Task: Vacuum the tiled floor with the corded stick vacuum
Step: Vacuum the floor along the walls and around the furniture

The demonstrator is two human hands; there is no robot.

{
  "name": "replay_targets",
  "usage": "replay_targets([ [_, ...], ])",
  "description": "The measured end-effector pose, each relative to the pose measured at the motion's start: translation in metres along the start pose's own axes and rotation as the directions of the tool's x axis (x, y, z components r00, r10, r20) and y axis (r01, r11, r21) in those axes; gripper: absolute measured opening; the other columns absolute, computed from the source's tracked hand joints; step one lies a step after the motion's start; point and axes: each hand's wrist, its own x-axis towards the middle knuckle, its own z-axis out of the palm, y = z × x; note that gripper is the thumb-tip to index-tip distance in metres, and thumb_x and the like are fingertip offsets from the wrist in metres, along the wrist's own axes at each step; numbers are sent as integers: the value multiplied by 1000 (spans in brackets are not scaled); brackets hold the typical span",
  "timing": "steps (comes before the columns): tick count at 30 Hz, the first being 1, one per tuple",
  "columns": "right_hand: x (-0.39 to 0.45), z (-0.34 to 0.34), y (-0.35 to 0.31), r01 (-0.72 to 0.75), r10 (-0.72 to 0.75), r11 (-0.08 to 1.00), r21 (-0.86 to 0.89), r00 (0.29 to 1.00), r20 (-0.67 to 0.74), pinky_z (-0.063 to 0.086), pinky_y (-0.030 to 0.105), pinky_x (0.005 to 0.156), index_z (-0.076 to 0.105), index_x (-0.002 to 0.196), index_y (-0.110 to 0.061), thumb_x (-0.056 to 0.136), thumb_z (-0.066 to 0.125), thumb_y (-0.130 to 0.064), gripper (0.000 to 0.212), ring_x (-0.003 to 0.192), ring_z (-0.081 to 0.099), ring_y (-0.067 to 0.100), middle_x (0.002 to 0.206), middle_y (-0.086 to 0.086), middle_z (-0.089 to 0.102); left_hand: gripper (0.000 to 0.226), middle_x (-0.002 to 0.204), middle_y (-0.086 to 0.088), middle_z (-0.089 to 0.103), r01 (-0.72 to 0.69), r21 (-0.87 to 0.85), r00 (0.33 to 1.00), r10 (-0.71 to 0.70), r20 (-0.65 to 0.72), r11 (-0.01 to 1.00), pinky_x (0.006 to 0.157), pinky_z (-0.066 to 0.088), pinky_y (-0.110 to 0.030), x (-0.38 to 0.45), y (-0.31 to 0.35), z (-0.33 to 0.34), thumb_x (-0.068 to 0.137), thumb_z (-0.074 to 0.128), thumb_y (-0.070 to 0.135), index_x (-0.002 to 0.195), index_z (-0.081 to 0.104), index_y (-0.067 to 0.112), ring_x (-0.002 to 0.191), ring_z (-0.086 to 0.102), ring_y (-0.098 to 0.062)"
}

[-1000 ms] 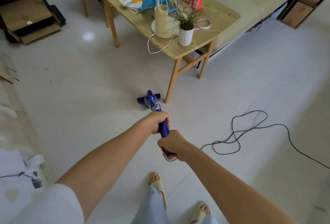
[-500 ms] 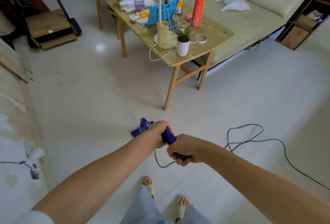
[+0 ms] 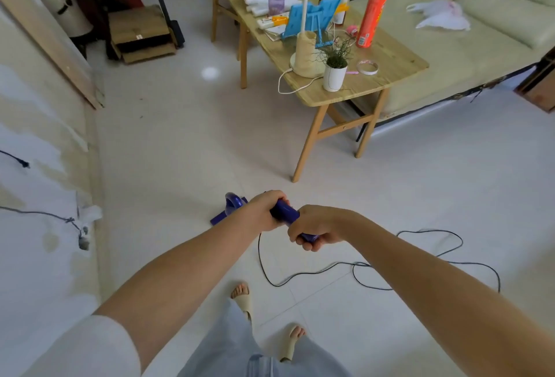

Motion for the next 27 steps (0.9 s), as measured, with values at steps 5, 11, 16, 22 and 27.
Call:
replay_targets([
  [5, 32, 20, -15, -66, 65, 998, -19, 997, -44, 45, 20, 42, 49, 83, -6, 83, 53, 2, 9, 49, 51, 16, 66, 8, 52, 20, 66, -10, 47, 24, -4, 999, -24, -33, 1000, 57, 45, -29, 16, 7, -25, 87, 43, -4, 69, 45, 5, 61, 47, -19],
  [11, 83, 38, -54, -159, 149, 985, -66, 980, -135, 45, 18, 39, 52, 112, -3, 80, 51, 5, 34, 51, 54, 20, 85, 16, 55, 18, 65, -10, 47, 33, -31, 999, -34, -36, 999, 57, 46, -29, 48, 34, -64, 87, 45, -3, 72, 44, 6, 59, 47, -19],
  [16, 119, 52, -115, -166, 167, 986, 16, 974, -155, 41, 15, 37, 50, 100, -5, 81, 52, 3, 21, 50, 50, 17, 72, 11, 52, 17, 66, -10, 49, 44, -5, 999, -44, -11, 999, 60, 48, -29, 70, 89, -116, 89, 49, -1, 72, 47, 5, 60, 49, -19],
  [22, 158, 68, -191, -96, 100, 995, 29, 978, -182, 41, 21, 41, 51, 108, -2, 84, 55, -2, 25, 47, 48, 16, 65, 8, 51, 23, 60, -10, 51, 37, -1, 999, -37, 22, 999, 63, 48, -28, 93, 155, -170, 90, 49, 1, 68, 47, 5, 60, 50, -20],
  [27, 191, 80, -239, -103, 116, 991, 82, 977, -181, 40, 17, 37, 47, 111, -4, 85, 57, -3, 28, 49, 49, 15, 67, 8, 51, 20, 67, -10, 54, 41, 74, 999, -41, 10, 996, 64, 50, -28, 115, 196, -211, 90, 52, 4, 70, 49, 5, 63, 54, -19],
])
